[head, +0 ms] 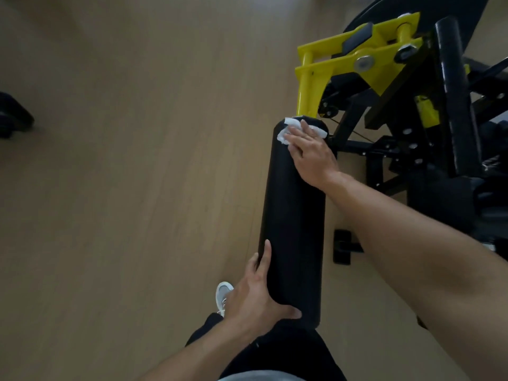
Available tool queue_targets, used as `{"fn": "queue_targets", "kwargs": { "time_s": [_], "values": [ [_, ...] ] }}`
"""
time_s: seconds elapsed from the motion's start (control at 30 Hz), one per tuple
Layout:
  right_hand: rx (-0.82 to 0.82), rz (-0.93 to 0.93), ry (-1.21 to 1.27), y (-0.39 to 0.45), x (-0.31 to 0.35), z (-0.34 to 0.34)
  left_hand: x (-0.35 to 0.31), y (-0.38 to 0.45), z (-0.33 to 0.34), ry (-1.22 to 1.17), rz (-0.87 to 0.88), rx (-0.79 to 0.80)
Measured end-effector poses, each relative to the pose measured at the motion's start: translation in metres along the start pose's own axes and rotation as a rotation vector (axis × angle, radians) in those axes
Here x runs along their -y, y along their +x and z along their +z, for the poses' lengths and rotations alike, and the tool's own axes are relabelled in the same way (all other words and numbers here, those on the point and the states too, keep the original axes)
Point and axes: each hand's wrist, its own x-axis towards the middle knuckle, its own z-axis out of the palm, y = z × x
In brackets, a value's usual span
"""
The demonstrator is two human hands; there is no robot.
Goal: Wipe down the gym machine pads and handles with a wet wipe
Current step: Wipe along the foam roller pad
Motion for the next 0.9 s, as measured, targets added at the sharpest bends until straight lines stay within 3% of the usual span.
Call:
{"fn": "queue_targets", "kwargs": {
  "time_s": [0.2,0.37,0.53,0.67,0.9],
  "values": [
    [0.115,-0.236,-0.025,-0.102,0.003,0.015,0.009,0.003,-0.004,0.02,0.089,0.06],
    [0.125,-0.319,-0.035,-0.199,0.015,0.04,0.044,0.009,-0.009,0.002,0.254,0.182],
    [0.115,-0.388,-0.017,-0.287,0.033,0.067,0.078,0.021,-0.009,-0.086,0.233,0.219],
    [0.08,-0.432,-0.072,-0.307,0.038,0.074,0.077,0.02,-0.017,-0.114,0.224,0.227],
    [0.231,-0.743,-0.108,-0.285,0.012,0.058,0.078,0.019,-0.017,-0.052,0.315,0.18]
  ]
}}
